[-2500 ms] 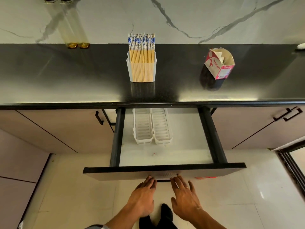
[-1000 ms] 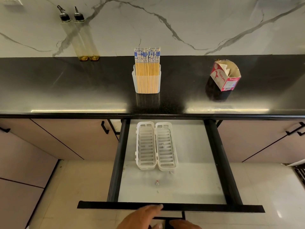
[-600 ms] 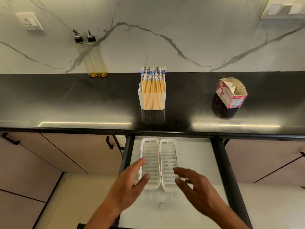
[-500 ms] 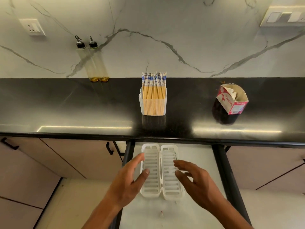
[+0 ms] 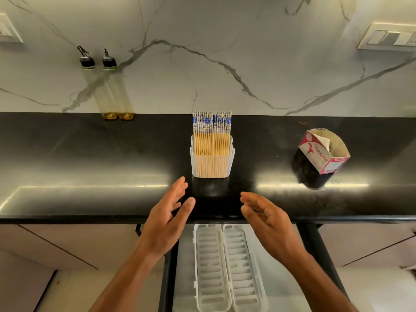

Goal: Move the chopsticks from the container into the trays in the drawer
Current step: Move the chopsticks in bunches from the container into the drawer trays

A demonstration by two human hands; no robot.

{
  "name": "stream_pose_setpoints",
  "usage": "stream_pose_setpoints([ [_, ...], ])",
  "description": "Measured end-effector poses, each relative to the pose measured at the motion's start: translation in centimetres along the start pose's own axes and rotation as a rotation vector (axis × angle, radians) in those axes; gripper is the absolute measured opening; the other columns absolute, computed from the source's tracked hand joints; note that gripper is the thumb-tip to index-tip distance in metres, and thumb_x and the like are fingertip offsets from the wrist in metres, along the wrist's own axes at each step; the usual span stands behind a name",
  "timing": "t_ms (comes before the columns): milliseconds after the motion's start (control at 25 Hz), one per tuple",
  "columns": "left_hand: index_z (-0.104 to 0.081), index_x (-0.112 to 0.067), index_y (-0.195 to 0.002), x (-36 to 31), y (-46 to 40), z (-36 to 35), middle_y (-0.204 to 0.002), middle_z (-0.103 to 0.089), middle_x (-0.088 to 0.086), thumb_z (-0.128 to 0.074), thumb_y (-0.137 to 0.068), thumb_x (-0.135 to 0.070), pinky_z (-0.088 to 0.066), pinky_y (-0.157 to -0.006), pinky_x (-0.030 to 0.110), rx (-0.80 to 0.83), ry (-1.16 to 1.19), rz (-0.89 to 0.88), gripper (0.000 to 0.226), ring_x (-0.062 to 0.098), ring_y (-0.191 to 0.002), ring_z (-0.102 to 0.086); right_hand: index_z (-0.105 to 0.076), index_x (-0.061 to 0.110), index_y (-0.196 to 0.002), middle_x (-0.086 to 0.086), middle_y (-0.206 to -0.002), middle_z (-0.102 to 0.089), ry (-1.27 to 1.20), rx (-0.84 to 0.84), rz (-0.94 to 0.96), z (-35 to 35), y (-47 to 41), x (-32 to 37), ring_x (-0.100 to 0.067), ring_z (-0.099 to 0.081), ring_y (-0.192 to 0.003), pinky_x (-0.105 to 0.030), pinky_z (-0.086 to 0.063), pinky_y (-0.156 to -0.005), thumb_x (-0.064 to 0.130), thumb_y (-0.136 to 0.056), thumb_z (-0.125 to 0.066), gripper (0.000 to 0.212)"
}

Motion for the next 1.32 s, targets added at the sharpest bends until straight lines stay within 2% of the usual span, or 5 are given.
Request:
stream_pose_setpoints([
  [160,-0.028,-0.041,-0.154,1.4,-2.1,0.7,-0.151,-0.046,-0.020,-0.052,-0.086,-0.067,-0.039,-0.104,0.013,0.010,0.052,0.018,0.077,-0.009,-0.134,-0.045,-0.056,0.034,-0.136,0.018,-0.126,-0.063,-0.037,-0.027,-0.046,-1.0,-2.1,0.4,-0.001,-0.059,-0.117,-0.017,-0.046,-0.097,0.034,-0.098,-0.057,0.039],
  [360,-0.029,-0.038,-0.154,1.6,-3.4,0.5,-0.149,-0.046,-0.019,-0.051,-0.092,-0.049,-0.039,-0.089,-0.004,0.004,0.095,0.051,0.067,-0.020,-0.126,-0.045,-0.057,0.035,-0.133,0.020,-0.124,-0.065,-0.091,-0.048,-0.077,-1.2,-4.2,0.6,0.003,-0.059,-0.115,-0.012,-0.045,-0.089,0.032,-0.098,-0.057,0.036],
  [960,-0.031,-0.034,-0.154,-0.6,-3.8,-1.2,-0.150,-0.047,-0.017,-0.050,-0.092,-0.046,-0.040,-0.095,0.001,-0.043,0.062,0.074,0.066,-0.012,-0.130,-0.046,-0.055,0.029,-0.138,0.012,-0.132,-0.063,-0.128,-0.022,-0.062,0.0,-7.1,-1.4,-0.001,-0.059,-0.118,-0.015,-0.044,-0.093,0.033,-0.099,-0.055,0.039],
  [1200,-0.041,-0.028,-0.151,0.2,-2.6,-3.8,-0.145,-0.050,-0.018,-0.055,-0.099,-0.039,-0.043,-0.099,0.005,0.039,-0.014,0.048,0.055,-0.010,-0.128,-0.049,-0.058,0.029,-0.133,0.008,-0.108,-0.072,-0.021,0.011,-0.059,-0.2,-5.2,-3.2,0.001,-0.065,-0.092,-0.006,-0.049,-0.077,0.031,-0.099,-0.056,0.034],
  [1320,-0.053,-0.028,-0.141,3.3,-0.1,-6.6,-0.140,-0.060,-0.010,-0.052,-0.097,-0.045,-0.044,-0.103,0.013,0.201,-0.276,0.048,0.047,-0.002,-0.126,-0.055,-0.060,0.029,-0.131,0.013,-0.105,-0.068,0.173,0.124,-0.055,-2.5,-2.9,-6.6,-0.004,-0.065,-0.092,-0.019,-0.055,-0.084,0.033,-0.097,-0.057,0.033],
])
Point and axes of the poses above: each hand's wrist, its own y-axis away from the middle knuckle, its own z-axis out of the back of the hand, x = y × z, the point moved 1 cm from there along -y, towards the middle knuckle
